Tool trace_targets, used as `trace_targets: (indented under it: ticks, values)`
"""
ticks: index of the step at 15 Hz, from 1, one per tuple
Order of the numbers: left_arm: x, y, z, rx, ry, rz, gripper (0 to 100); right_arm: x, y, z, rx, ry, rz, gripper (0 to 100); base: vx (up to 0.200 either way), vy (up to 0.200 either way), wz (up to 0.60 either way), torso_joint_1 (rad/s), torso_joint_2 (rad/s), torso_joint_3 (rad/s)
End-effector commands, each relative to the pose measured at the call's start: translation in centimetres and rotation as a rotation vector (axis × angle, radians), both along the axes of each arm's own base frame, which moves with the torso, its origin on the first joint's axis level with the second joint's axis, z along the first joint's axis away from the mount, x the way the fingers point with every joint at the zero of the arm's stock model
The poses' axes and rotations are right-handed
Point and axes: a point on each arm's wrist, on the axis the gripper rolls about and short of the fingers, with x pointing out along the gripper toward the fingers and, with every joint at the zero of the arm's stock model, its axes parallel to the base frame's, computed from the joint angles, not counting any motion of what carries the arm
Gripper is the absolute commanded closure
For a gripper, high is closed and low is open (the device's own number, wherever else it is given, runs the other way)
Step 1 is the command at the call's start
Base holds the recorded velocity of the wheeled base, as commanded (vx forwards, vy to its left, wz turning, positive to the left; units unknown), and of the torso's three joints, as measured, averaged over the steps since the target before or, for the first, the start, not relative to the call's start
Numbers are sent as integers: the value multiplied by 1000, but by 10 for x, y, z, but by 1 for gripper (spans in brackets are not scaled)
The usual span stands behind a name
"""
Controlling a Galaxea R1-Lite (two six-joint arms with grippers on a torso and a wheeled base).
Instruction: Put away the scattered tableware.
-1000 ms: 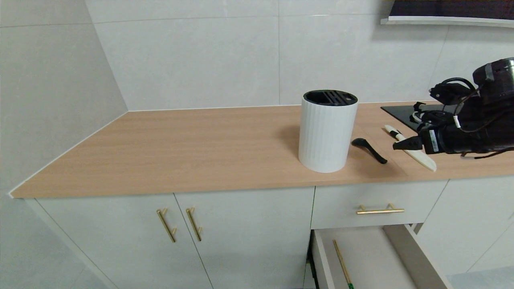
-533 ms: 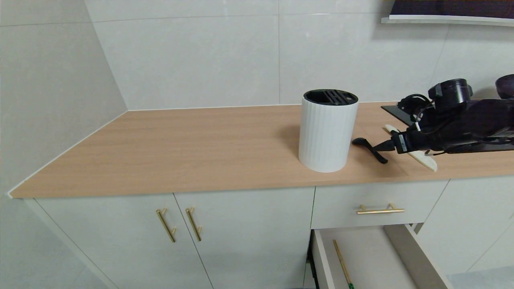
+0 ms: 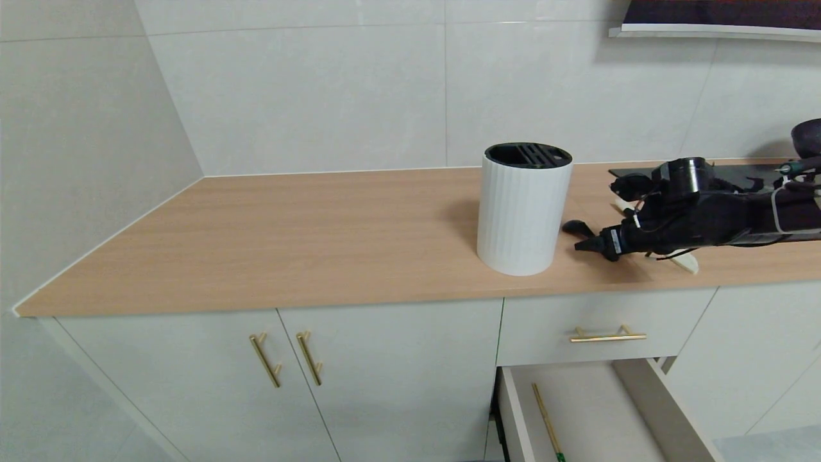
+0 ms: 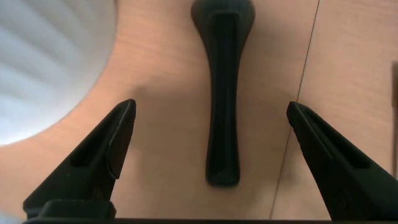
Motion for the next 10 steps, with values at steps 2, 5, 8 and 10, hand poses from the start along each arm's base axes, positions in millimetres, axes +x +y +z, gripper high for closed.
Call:
trace_targets:
  ticks: [2,5,8,10]
  values:
    - [0,0,0,0,0,0,0,9,3,-14,0,-13,5,0,0,0,0,0,0,0]
    - [0,0,0,0,0,0,0,11,3,-17,2,-22,6,100,0,0,0,0,0,0]
    - [0,0,0,0,0,0,0,14,3,-24,3,-8,7,100,0,0,0,0,0,0]
    - [0,0,0,0,0,0,0,15,3,-27,1,-1,8,100,0,0,0,0,0,0]
